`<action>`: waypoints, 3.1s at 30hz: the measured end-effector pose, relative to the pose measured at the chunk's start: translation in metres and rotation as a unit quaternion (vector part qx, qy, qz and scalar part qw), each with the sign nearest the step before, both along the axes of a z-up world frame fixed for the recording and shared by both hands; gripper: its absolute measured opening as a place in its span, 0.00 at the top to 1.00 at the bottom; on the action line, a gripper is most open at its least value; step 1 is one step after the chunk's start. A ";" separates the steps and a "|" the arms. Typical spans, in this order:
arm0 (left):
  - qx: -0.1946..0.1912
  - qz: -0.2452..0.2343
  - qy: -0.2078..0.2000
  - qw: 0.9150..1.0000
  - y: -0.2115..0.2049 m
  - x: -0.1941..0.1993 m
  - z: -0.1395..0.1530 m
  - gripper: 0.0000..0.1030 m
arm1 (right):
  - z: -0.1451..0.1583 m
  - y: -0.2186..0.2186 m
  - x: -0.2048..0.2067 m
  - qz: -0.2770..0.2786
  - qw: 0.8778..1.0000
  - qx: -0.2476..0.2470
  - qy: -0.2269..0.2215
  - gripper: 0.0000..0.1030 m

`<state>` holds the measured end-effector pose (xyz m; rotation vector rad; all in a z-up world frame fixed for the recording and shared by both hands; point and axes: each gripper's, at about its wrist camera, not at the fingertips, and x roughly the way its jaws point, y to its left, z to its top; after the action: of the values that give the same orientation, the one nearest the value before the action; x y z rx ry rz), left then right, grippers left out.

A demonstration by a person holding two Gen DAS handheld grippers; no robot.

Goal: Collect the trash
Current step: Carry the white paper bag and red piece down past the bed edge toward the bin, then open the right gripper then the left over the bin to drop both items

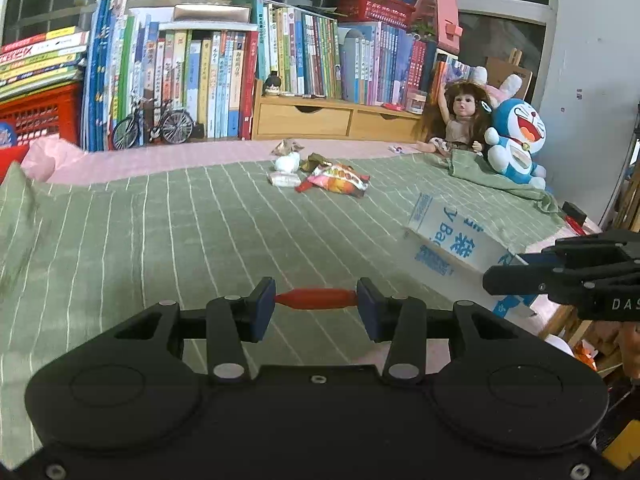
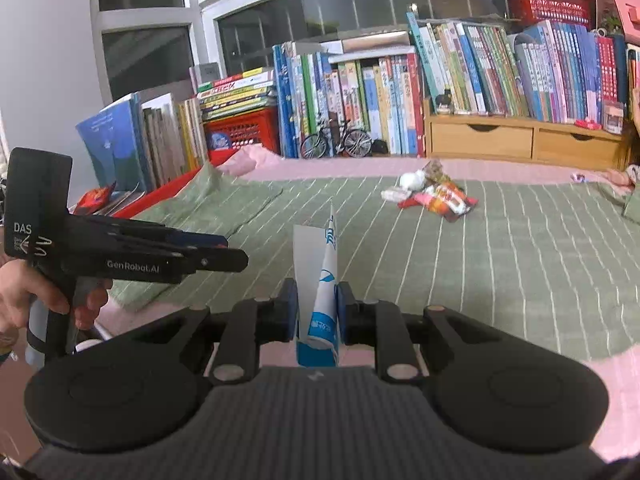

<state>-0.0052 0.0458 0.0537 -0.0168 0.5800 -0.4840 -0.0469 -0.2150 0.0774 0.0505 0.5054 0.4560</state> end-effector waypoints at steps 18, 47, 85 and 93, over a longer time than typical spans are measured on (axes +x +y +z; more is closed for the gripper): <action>-0.018 -0.012 -0.004 1.000 0.011 -0.096 -0.010 0.59 | -0.021 0.005 -0.072 0.007 1.000 0.005 0.022 0.77; -0.037 -0.042 0.072 0.996 0.019 -0.158 -0.065 0.59 | -0.076 0.017 -0.133 0.018 0.993 0.004 0.115 0.77; -0.006 -0.042 0.149 0.988 0.004 -0.138 -0.108 0.59 | -0.126 0.027 -0.097 -0.029 0.980 -0.038 0.192 0.00; -0.004 -0.039 0.139 0.990 -0.003 -0.136 -0.108 0.07 | -0.124 0.020 -0.103 -0.043 0.980 -0.045 0.188 0.00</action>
<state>-0.1417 0.0427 -0.0543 -0.0692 0.8544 -0.5643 -0.1503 -0.1952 -0.0470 0.0725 0.8925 0.3391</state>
